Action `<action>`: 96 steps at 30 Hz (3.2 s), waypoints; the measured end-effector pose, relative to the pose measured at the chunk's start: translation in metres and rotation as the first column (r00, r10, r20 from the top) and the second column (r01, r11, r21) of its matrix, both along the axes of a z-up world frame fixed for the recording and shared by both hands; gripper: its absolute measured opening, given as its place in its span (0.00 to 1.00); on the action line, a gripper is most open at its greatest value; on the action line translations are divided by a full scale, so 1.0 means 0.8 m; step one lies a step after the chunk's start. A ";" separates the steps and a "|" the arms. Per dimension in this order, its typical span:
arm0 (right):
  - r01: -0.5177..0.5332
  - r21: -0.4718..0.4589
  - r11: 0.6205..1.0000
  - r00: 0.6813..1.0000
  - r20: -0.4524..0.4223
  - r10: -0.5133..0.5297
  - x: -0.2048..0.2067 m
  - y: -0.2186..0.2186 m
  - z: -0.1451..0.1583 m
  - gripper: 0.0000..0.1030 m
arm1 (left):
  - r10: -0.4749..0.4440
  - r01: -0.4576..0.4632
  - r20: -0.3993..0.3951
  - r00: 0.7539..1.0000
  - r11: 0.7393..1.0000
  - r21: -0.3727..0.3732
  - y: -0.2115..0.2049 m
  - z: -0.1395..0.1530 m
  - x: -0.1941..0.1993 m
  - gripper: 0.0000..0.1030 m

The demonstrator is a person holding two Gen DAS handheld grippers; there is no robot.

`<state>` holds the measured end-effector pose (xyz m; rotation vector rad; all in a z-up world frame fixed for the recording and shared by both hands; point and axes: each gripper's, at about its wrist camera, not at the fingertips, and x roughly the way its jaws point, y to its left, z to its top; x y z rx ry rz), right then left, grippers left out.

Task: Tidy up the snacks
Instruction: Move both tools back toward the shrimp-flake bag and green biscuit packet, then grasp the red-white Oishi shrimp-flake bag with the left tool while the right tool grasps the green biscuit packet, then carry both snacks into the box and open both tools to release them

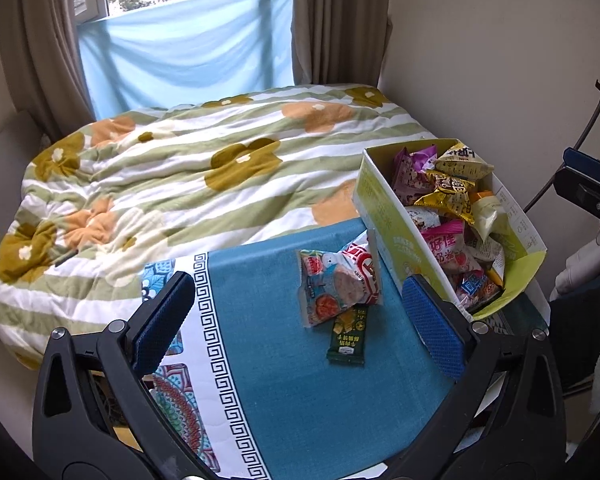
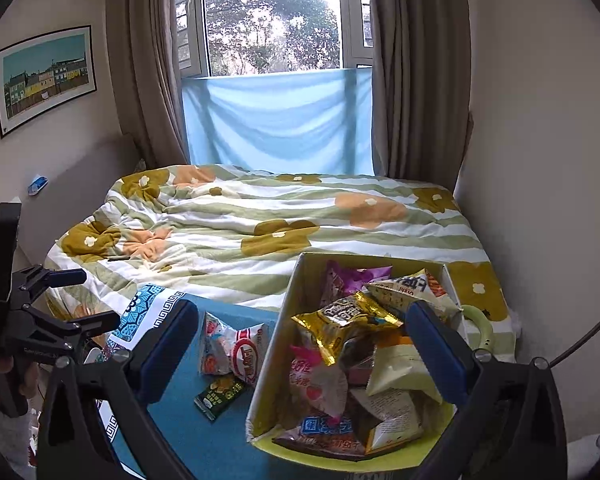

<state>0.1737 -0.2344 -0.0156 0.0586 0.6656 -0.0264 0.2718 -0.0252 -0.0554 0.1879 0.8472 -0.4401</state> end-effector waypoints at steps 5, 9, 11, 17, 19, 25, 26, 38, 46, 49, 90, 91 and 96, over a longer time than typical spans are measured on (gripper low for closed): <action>0.050 0.032 0.998 0.999 -0.015 -0.049 -0.006 0.059 -0.021 1.00 | -0.089 0.089 -0.002 0.996 0.996 0.029 0.032 -0.010 0.012 1.00; 0.108 0.043 0.993 0.994 -0.027 -0.107 -0.009 0.099 -0.043 1.00 | -0.197 0.197 -0.012 0.980 0.978 0.068 0.037 -0.024 0.029 1.00; 0.150 0.028 0.988 0.988 -0.042 -0.149 -0.009 0.117 -0.060 1.00 | -0.255 0.256 -0.016 0.967 0.962 0.094 0.032 -0.033 0.040 1.00; 0.234 0.042 0.971 0.967 -0.113 -0.228 -0.014 0.159 -0.122 1.00 | -0.448 0.451 -0.060 0.892 0.876 0.172 -0.017 -0.076 0.064 1.00; 0.256 0.044 0.966 0.959 -0.135 -0.248 -0.017 0.170 -0.144 1.00 | -0.512 0.515 -0.073 0.856 0.833 0.203 -0.044 -0.096 0.066 1.00; 0.308 0.016 0.951 0.935 -0.189 -0.300 -0.017 0.190 -0.222 1.00 | -0.649 0.651 -0.126 0.750 0.691 0.315 -0.119 -0.178 0.065 1.00; 0.317 0.015 0.948 0.930 -0.201 -0.308 -0.014 0.190 -0.233 1.00 | -0.659 0.662 -0.139 0.739 0.674 0.326 -0.129 -0.191 0.068 1.00; 0.381 0.062 0.922 0.901 -0.248 -0.356 0.016 0.180 -0.309 1.00 | -0.682 0.710 -0.223 0.697 0.612 0.348 -0.180 -0.263 0.111 0.97; 0.371 0.066 0.926 0.891 -0.305 -0.335 0.028 0.166 -0.317 0.99 | -0.631 0.692 -0.285 0.722 0.665 0.281 -0.161 -0.273 0.137 0.73; 0.364 0.069 0.929 0.891 -0.316 -0.326 0.036 0.160 -0.315 0.97 | -0.588 0.651 -0.283 0.758 0.709 0.272 -0.140 -0.269 0.148 0.65; 0.261 -0.028 0.965 0.912 -0.320 -0.256 0.110 0.196 -0.288 0.40 | -0.236 0.239 -0.330 0.914 0.971 -0.032 0.070 -0.200 0.130 0.55; 0.256 -0.025 0.966 0.919 -0.305 -0.252 0.106 0.197 -0.274 0.40 | -0.232 0.230 -0.320 0.919 0.972 -0.046 0.071 -0.186 0.129 0.55; 0.248 0.014 0.969 0.945 -0.225 -0.239 0.078 0.190 -0.196 0.40 | -0.242 0.226 -0.248 0.938 0.970 -0.092 0.054 -0.115 0.113 0.55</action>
